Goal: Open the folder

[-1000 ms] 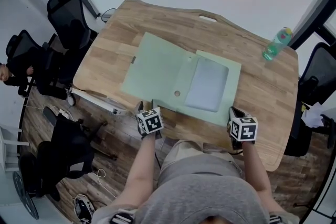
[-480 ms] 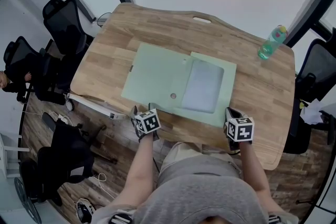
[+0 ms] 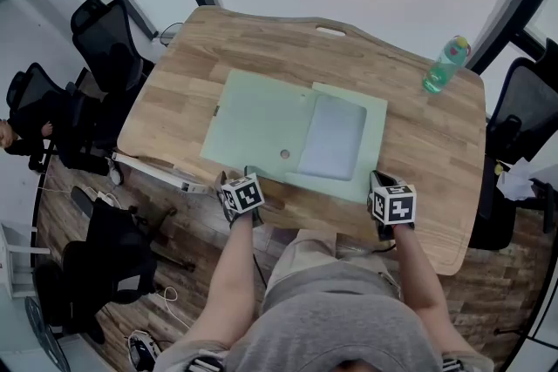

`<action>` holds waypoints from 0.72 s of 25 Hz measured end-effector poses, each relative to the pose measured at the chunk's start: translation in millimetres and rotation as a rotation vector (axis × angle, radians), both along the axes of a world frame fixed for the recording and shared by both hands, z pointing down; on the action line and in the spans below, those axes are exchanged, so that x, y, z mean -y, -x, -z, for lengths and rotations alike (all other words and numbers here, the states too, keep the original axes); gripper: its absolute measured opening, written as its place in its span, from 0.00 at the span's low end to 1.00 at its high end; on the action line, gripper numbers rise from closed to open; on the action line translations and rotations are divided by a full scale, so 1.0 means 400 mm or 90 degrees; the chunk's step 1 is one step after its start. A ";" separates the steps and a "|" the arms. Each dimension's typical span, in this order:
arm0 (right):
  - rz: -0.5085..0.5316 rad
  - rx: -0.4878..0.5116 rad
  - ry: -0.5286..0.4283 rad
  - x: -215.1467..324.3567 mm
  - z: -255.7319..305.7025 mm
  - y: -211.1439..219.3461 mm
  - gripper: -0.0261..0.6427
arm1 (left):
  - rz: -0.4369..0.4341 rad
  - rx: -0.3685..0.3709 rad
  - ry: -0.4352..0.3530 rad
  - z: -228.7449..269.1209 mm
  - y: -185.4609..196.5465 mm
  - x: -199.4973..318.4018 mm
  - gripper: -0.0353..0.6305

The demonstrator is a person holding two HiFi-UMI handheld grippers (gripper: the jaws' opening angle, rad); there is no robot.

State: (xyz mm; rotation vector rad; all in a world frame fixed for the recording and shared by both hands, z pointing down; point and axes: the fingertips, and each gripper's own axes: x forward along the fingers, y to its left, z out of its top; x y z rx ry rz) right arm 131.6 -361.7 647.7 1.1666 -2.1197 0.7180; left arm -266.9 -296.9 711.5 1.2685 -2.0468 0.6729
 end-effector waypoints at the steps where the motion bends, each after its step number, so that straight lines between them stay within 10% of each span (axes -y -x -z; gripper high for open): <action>1: 0.000 -0.002 0.000 0.000 -0.001 0.000 0.04 | 0.003 0.000 0.000 0.000 -0.001 -0.001 0.49; 18: -0.010 -0.008 -0.031 -0.035 0.016 0.003 0.04 | -0.081 -0.038 -0.087 0.134 -0.165 0.005 0.43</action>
